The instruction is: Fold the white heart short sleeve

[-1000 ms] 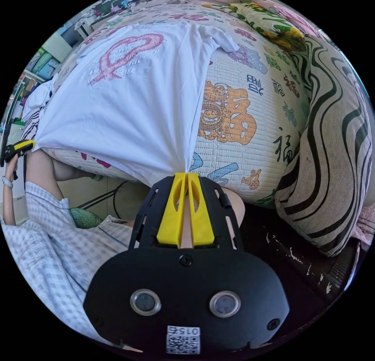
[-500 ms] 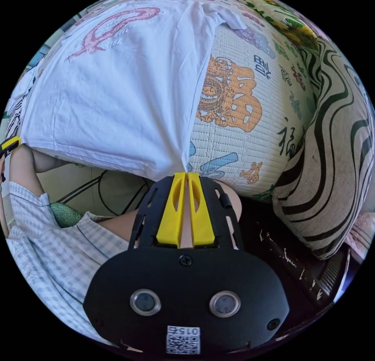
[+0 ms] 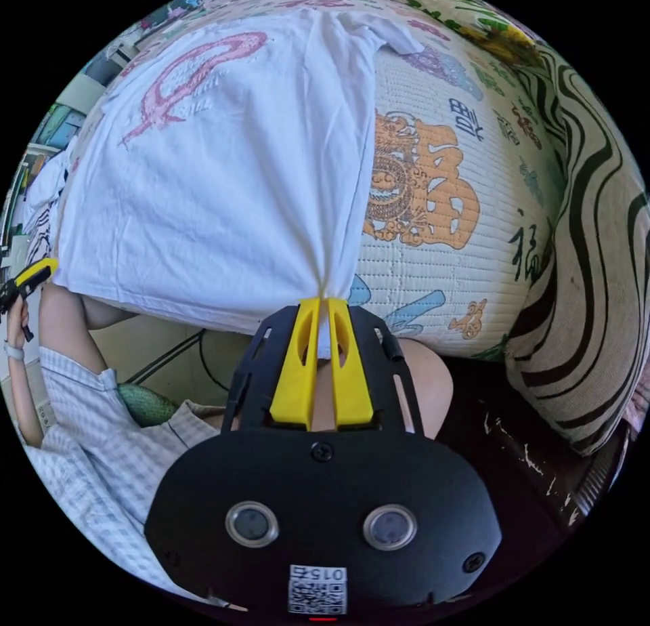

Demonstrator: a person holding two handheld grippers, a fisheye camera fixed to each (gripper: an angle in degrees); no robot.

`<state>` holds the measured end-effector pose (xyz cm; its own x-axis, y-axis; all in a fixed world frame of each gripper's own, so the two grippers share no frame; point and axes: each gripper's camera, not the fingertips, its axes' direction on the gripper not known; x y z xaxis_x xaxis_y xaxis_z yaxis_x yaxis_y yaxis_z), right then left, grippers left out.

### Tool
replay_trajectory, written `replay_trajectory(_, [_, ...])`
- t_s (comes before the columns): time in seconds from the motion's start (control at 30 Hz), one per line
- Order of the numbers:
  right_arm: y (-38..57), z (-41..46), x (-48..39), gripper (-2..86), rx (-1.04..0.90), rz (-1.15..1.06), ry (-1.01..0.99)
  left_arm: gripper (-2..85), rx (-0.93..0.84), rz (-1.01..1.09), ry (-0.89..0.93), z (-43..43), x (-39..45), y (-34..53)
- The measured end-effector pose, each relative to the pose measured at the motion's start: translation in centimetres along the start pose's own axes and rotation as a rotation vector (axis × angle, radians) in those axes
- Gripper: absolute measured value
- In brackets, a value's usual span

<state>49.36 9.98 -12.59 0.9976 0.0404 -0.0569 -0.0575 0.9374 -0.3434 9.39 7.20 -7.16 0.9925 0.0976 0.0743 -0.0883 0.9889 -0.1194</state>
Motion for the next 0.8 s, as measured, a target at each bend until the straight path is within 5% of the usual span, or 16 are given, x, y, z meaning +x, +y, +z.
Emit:
replay_trajectory(0.47, [1.1,-1.0,9.5,4.8,0.106,0.089,-0.032,3.8,-0.126,0.042,-0.215,-2.6,2.1,-7.1])
replay_trajectory(0.63, [-3.4,-3.5,16.4,4.8,0.334,0.137,-0.068,6.9,0.277,0.323,-0.157,-11.3,10.7,-20.7])
replay_trajectory(0.8, [-9.8,-3.2,20.4,5.0,0.442,0.145,-0.134,8.1,0.46,0.722,-0.007,-13.8,25.4,-36.2])
